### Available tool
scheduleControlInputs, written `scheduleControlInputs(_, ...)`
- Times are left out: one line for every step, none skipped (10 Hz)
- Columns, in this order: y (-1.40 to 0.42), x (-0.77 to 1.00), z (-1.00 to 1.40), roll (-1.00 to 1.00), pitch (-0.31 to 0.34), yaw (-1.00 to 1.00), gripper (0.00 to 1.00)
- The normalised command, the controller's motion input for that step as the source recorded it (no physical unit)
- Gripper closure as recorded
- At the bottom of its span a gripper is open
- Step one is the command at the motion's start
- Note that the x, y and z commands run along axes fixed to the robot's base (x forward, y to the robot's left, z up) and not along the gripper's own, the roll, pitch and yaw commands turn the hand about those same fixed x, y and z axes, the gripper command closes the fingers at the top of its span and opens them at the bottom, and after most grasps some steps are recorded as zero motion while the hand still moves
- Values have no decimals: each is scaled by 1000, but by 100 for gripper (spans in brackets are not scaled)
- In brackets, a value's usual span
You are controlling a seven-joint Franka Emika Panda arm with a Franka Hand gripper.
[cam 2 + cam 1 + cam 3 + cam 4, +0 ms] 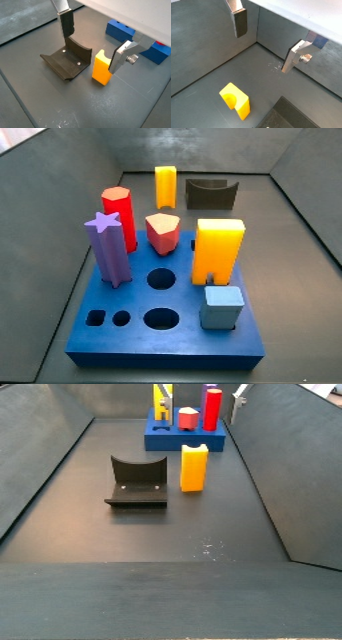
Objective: Pick up the arch object. Move up. Rotate the arch object. Move to above the board. Insert the arch object.
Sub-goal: Pick up the arch object.
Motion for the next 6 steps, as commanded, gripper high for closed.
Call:
scheduleControlInputs(-314, -3, -343, -17, -64, 89, 0)
scheduleControlInputs(-674, -20, -549, 23, -57, 503, 0)
scheduleControlInputs(-603, 0, -657, 0, -11, 529, 0)
scheduleControlInputs(-603, 0, -703, 3, -34, 540, 0)
scheduleControlInputs(-426, 0, -737, 0, -151, 506, 0)
scheduleControlInputs(-134, -14, -449, 1, -91, 11, 0)
